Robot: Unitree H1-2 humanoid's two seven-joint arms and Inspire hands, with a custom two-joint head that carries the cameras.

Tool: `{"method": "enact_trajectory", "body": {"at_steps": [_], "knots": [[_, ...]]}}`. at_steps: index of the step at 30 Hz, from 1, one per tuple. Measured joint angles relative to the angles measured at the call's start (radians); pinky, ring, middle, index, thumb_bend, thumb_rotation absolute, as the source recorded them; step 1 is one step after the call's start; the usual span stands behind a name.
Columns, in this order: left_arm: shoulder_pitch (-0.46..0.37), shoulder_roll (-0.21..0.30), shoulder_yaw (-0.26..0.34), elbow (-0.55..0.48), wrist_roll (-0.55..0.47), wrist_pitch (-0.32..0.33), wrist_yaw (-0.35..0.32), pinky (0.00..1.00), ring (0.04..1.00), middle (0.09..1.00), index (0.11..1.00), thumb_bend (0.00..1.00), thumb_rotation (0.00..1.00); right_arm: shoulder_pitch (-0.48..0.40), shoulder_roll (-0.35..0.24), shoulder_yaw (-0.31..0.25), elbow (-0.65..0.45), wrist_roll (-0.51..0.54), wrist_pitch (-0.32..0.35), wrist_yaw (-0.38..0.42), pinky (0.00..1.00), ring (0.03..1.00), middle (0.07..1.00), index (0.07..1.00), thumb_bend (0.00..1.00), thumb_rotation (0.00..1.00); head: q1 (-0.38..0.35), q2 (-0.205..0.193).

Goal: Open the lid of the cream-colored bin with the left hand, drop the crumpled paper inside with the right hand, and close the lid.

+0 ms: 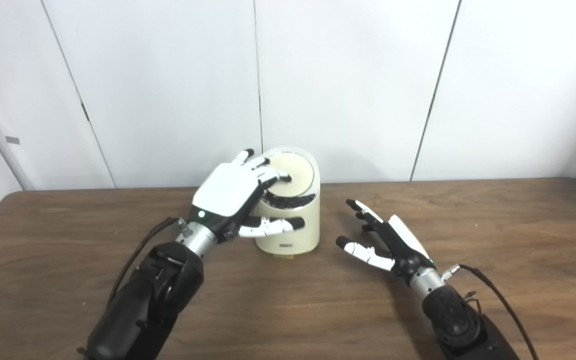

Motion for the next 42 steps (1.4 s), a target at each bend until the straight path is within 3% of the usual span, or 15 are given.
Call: {"method": "enact_trajectory", "body": {"at_steps": [9,11,13,14,15,17,19,23,31,33,37,40,42], "knots": [[-0.003,-0.004,0.018,-0.038,-0.012,0.001,-0.003,1.00,0.891,0.801,0.823,0.66,1.00,0.000,0.000,0.000,0.000,0.000,0.000,0.000,0.86,0.930,0.956,0.942,0.45,0.71,-0.002,0.000],[0.003,-0.008,0.036,-0.052,-0.033,0.001,-0.001,0.97,0.873,0.797,0.815,0.61,1.00,0.000,0.000,0.000,0.000,0.000,0.000,0.000,0.86,0.928,0.954,0.941,0.45,0.72,-0.002,0.000],[0.015,-0.023,0.071,-0.067,-0.074,-0.007,0.028,0.82,0.824,0.768,0.771,0.53,0.93,0.000,0.000,0.000,0.000,-0.002,0.001,0.000,0.85,0.927,0.954,0.942,0.45,0.72,-0.002,0.000],[0.019,-0.036,0.091,-0.068,-0.094,-0.011,0.053,0.79,0.814,0.762,0.762,0.52,0.91,0.000,0.000,0.000,0.000,-0.003,0.001,0.000,0.85,0.927,0.954,0.942,0.44,0.71,-0.002,0.000],[0.025,-0.048,0.115,-0.068,-0.128,-0.017,0.078,0.71,0.775,0.741,0.728,0.47,0.83,0.000,0.001,0.001,0.000,-0.003,0.001,0.000,0.85,0.926,0.953,0.941,0.44,0.71,-0.002,0.000],[0.048,-0.081,0.179,-0.070,-0.219,-0.047,0.137,0.63,0.737,0.720,0.696,0.42,0.74,0.000,0.001,0.001,0.000,-0.002,0.000,0.000,0.85,0.926,0.953,0.940,0.44,0.70,-0.003,0.000],[0.071,-0.112,0.233,-0.071,-0.304,-0.065,0.176,0.58,0.697,0.698,0.684,0.34,0.73,0.000,0.001,0.000,-0.001,-0.001,0.000,0.000,0.85,0.925,0.953,0.939,0.44,0.69,-0.002,0.000],[0.115,-0.122,0.289,-0.083,-0.403,-0.082,0.197,0.56,0.669,0.685,0.680,0.26,0.73,0.000,0.001,0.001,-0.001,-0.001,0.001,0.000,0.85,0.926,0.954,0.941,0.43,0.69,-0.003,0.000],[0.239,-0.085,0.341,-0.021,-0.590,-0.116,0.171,0.62,0.736,0.759,0.774,0.26,0.59,0.000,0.001,0.001,-0.001,-0.006,0.001,0.000,0.86,0.938,0.968,0.955,0.42,0.70,-0.003,0.000],[0.278,-0.086,0.337,-0.017,-0.591,-0.098,0.160,0.60,0.721,0.753,0.775,0.27,0.63,0.000,0.001,0.001,-0.001,-0.012,0.000,-0.002,0.87,0.941,0.972,0.959,0.40,0.72,-0.005,-0.002],[0.305,-0.086,0.333,0.035,-0.587,-0.087,0.162,0.58,0.702,0.738,0.772,0.23,0.59,0.000,0.012,0.000,-0.001,-0.025,0.000,-0.021,0.84,0.918,0.948,0.938,0.31,0.75,-0.011,-0.005],[0.305,-0.087,0.334,0.093,-0.602,-0.139,0.171,0.54,0.672,0.713,0.754,0.22,0.50,0.005,0.039,-0.006,-0.003,-0.035,0.001,-0.054,0.81,0.897,0.927,0.922,0.24,0.73,-0.012,-0.006],[0.304,-0.094,0.339,0.123,-0.617,-0.170,0.188,0.55,0.672,0.709,0.746,0.21,0.53,0.014,0.049,-0.006,-0.005,-0.038,0.001,-0.065,0.79,0.887,0.918,0.913,0.22,0.69,-0.009,-0.009]]}}
